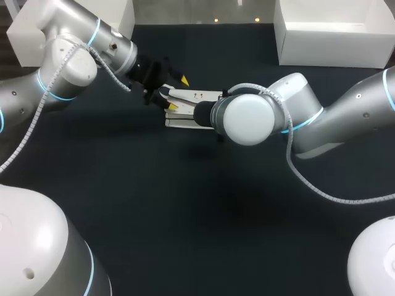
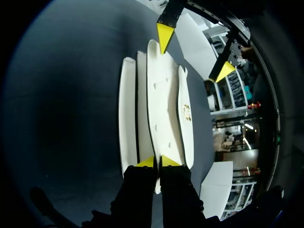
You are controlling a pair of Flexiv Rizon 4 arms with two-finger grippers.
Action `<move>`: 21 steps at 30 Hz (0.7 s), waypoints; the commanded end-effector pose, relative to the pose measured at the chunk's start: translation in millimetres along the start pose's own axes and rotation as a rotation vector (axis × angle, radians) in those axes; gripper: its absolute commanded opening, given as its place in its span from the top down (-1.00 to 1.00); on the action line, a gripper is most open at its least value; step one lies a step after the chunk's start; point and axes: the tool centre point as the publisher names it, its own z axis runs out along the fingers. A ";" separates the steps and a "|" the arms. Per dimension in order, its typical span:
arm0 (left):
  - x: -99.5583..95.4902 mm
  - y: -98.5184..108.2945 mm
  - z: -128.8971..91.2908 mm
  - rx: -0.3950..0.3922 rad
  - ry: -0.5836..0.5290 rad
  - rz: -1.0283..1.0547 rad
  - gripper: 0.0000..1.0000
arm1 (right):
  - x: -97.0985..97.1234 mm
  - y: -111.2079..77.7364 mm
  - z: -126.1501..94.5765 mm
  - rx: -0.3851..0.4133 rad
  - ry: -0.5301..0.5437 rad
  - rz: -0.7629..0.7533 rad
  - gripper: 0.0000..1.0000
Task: Pick up the bag, open it, inspect its contents, close it, and place it on the opposite side
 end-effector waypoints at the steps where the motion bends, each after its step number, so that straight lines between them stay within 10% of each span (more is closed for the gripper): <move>1: -3.1 4.4 7.9 0.002 0.003 -0.005 -0.53 | 1.5 0.3 1.5 -0.002 -0.005 0.001 1.00; 8: -5.0 12.5 11.4 -0.006 0.017 -0.026 0.27 | 1.5 0.3 1.5 -0.002 -0.005 0.001 1.00; 11: -6.6 16.1 13.3 -0.002 0.024 -0.035 1.00 | 1.5 0.3 1.5 -0.002 -0.005 0.001 1.00; 21: -34.9 22.3 -2.8 0.007 0.023 -0.110 1.00 | 1.5 0.3 1.5 -0.002 -0.005 0.001 1.00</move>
